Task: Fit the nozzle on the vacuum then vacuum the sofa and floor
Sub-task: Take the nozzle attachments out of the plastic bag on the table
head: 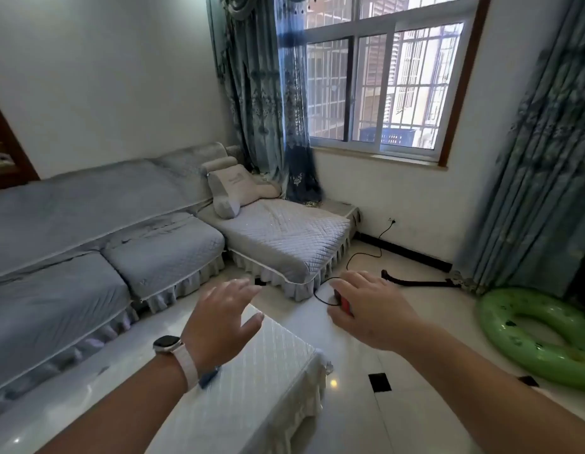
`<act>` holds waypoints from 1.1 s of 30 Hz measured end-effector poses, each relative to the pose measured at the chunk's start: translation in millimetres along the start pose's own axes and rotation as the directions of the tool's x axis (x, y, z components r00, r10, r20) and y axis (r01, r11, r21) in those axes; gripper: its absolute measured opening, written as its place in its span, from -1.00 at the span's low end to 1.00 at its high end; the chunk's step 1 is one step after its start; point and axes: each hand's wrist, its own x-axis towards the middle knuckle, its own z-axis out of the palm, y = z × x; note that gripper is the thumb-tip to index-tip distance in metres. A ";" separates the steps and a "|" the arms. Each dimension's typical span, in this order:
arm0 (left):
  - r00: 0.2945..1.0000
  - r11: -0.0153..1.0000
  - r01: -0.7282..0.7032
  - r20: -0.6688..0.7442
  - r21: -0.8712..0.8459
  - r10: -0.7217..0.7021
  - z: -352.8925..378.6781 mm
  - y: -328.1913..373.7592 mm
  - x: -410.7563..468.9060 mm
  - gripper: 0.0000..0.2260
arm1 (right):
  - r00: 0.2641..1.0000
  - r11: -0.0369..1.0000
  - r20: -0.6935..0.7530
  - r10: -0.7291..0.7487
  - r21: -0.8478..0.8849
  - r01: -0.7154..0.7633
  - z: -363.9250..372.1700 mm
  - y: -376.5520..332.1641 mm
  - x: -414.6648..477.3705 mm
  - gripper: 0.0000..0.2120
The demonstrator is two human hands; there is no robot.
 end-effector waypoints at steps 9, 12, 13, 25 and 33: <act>0.986 0.988 0.148 0.072 0.032 -0.150 39.7 -45.0 -18.6 -0.32 | 0.978 0.988 0.146 -0.147 0.061 0.139 58.6 -27.5 46.8 -0.41; 0.973 0.980 0.198 0.118 0.033 -0.201 52.4 -76.6 -12.7 -0.28 | 0.966 0.981 0.174 -0.192 0.066 0.183 79.6 -45.2 80.5 -0.42; 0.968 0.976 0.215 0.125 0.030 -0.217 57.5 -89.4 -10.0 -0.28 | 0.962 0.978 0.183 -0.204 0.069 0.194 85.9 -52.5 92.7 -0.42; 0.920 0.942 0.335 0.219 -0.007 -0.325 111.6 -253.9 45.1 -0.25 | 0.906 0.956 0.312 -0.286 0.034 0.290 146.0 -131.6 254.7 -0.42; 0.848 0.882 0.471 0.285 -0.023 -0.446 168.3 -336.0 53.3 -0.21 | 0.853 0.938 0.395 -0.340 0.070 0.341 207.1 -165.0 332.1 -0.46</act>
